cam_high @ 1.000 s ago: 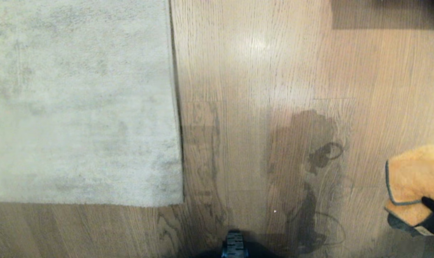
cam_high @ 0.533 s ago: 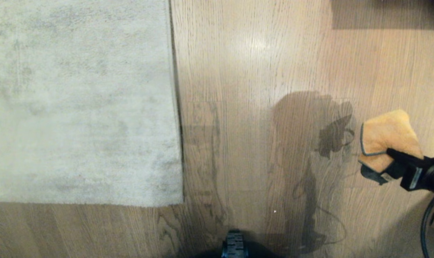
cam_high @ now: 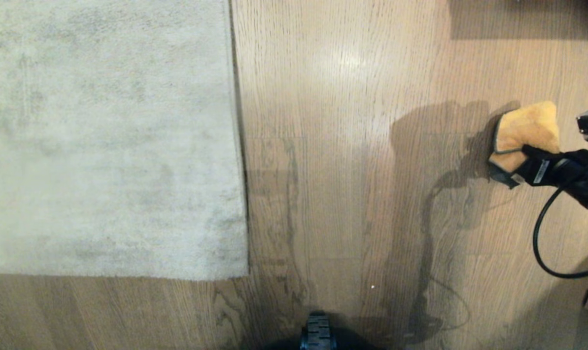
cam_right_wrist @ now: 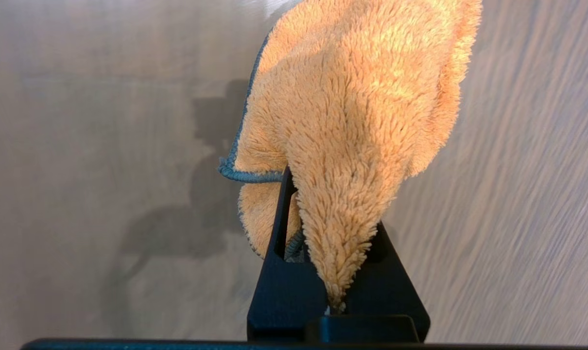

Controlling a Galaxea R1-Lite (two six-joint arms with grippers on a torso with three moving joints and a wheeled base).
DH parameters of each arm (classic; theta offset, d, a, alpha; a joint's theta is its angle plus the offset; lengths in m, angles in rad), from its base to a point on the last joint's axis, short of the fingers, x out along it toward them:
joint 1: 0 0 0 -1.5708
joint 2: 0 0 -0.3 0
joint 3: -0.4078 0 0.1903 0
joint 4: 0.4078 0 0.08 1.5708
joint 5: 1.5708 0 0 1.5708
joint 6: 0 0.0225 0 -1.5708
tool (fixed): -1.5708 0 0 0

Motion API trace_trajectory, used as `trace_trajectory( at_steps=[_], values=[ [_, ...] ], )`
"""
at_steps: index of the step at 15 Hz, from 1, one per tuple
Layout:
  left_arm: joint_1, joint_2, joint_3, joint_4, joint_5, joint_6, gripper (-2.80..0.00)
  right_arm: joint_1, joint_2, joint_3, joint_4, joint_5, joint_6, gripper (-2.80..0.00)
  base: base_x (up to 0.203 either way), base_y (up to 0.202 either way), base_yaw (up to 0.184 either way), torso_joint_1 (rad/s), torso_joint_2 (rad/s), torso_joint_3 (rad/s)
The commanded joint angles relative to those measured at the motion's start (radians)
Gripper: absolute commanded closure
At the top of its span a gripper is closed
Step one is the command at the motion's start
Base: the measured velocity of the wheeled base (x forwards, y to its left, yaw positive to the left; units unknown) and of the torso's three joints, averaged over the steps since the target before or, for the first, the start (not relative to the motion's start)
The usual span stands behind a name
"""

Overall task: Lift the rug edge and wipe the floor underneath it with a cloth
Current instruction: Put down the rag

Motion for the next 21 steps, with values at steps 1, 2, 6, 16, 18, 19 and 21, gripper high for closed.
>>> trace_trajectory(
  at_steps=[1, 2, 6, 16, 18, 19, 21],
  values=[
    [0.000, 0.000, 0.000, 0.000, 0.000, 0.000, 0.00, -0.064, 0.091, -0.086, -0.005, 0.025, -0.004, 0.00, 0.000, 0.000, 0.000, 0.000, 0.00, 0.000],
    [-0.001, 0.000, 0.000, 0.000, 0.000, 0.000, 0.00, -0.088, 0.112, -0.115, -0.003, 0.032, -0.005, 0.00, 0.000, 0.000, 0.000, 0.000, 0.00, 0.000],
    [0.000, 0.000, 0.000, 0.000, 0.000, 0.000, 0.00, -0.153, 0.177, -0.221, 0.016, 0.082, -0.024, 0.00, 0.000, 0.000, 0.000, 0.000, 0.00, 0.000],
    [0.000, 0.000, 0.000, 0.000, 0.000, 0.000, 0.00, -0.098, 0.165, -0.140, -0.002, 0.136, -0.009, 0.00, 0.000, 0.000, 0.000, 0.000, 0.00, 0.000],
    [0.000, 0.000, 0.000, 0.000, 0.000, 0.000, 0.00, -0.069, 0.165, -0.128, -0.006, 0.135, -0.009, 0.00, 0.000, 0.000, 0.000, 0.000, 0.00, 0.000],
    [0.000, 0.000, 0.000, 0.000, 0.000, 0.000, 0.00, -0.067, 0.168, -0.130, -0.007, 0.135, -0.009, 0.00, 0.000, 0.000, 0.000, 0.000, 0.00, 0.000],
    [0.000, 0.000, 0.000, 0.000, 0.000, 0.000, 0.00, -0.067, 0.171, -0.136, -0.007, 0.135, -0.009, 0.00, 0.000, 0.000, 0.000, 0.000, 0.00, 0.000]
  ],
)
